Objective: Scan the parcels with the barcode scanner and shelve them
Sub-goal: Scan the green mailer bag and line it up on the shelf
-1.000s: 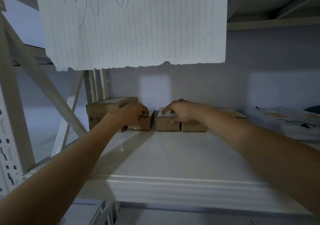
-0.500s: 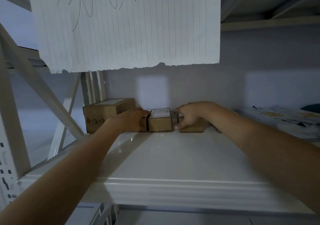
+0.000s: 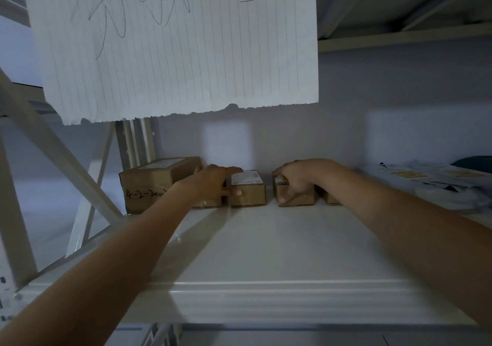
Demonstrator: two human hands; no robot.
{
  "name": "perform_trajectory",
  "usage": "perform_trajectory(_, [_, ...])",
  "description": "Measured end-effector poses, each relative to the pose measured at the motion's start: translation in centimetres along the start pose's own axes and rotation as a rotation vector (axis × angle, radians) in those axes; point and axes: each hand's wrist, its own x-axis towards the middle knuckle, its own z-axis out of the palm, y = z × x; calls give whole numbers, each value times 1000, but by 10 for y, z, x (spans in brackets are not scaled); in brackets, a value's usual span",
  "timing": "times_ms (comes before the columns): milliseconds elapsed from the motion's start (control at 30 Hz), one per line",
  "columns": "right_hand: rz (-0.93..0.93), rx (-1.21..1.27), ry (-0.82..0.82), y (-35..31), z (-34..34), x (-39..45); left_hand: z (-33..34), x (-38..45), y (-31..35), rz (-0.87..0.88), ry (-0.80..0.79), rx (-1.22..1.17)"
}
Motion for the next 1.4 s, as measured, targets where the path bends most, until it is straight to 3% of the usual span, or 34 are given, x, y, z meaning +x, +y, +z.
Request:
perform_trajectory(533, [-5, 113, 80, 8, 11, -3, -2, 0, 5, 15, -35, 24])
perform_trajectory(667, [-6, 153, 120, 12, 13, -8, -12, -7, 13, 21, -45, -75])
perform_trajectory(833, [63, 321, 212, 33, -3, -40, -43, -17, 53, 97, 203, -225])
perform_trajectory(933, [191, 371, 336, 58, -14, -70, -58, -6, 98, 157, 279, -340])
perform_trajectory(1100, [434, 413, 439, 117, -3, -140, -77, 18, 208, 295, 256, -399])
perform_trajectory(1267, [694, 380, 605, 167, 17, -252, -73, 9, 319, 440, 223, -492])
perform_trajectory(1400, [891, 382, 752, 190, 47, -373, -48, -37, 431, 557, 235, -722])
